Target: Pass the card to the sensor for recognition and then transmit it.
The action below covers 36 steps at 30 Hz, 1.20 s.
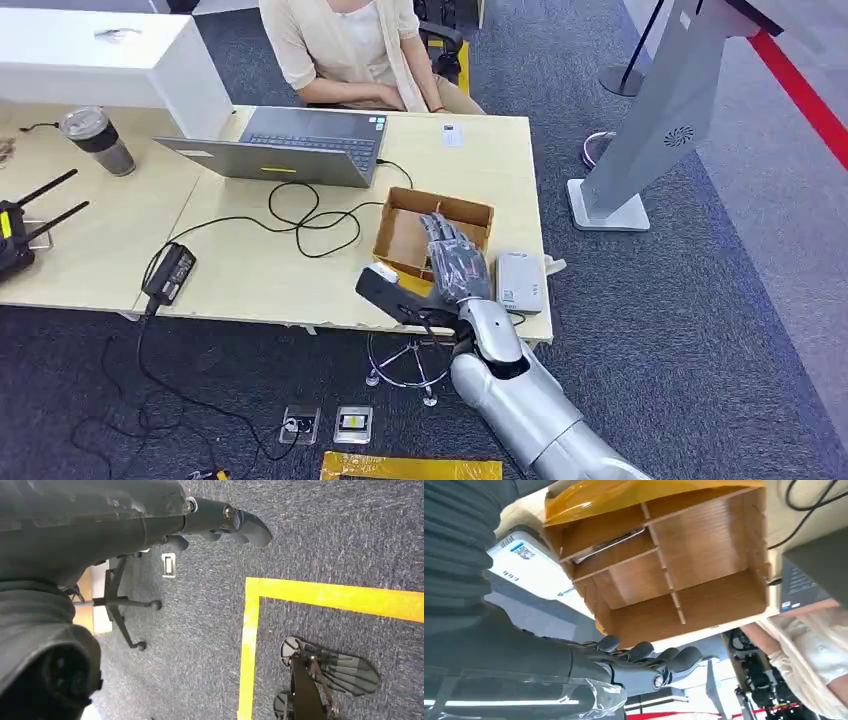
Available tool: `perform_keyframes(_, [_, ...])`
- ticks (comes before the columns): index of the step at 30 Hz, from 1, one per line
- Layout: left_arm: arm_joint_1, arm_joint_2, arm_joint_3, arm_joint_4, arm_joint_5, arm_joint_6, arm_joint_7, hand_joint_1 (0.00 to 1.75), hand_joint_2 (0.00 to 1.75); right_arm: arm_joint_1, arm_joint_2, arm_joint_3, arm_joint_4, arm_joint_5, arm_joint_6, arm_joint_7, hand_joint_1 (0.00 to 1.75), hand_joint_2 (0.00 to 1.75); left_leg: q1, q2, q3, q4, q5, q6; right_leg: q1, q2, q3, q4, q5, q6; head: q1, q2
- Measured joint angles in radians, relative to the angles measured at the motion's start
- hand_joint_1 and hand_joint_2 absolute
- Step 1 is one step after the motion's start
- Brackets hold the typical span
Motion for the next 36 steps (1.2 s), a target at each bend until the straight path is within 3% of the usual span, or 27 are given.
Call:
perform_keyframes(16, [-0.001,0.002,0.000,0.000,-0.009,-0.004,-0.003,0.00,0.00,0.001,-0.027,0.006,0.092,0.087,-0.127,0.055,0.00,1.75,0.000,0.000,0.000,0.000,0.000,0.000,0.000,0.000,0.000,0.000,0.000,0.000,0.000,0.000])
perform_keyframes(36, [-0.002,0.006,-0.003,0.000,-0.031,-0.025,-0.019,0.00,0.00,0.003,-0.007,0.006,0.155,0.086,-0.136,0.044,0.00,1.75,0.000,0.000,0.000,0.000,0.000,0.000,0.000,0.000,0.000,0.000,0.000,0.000,0.000,0.000])
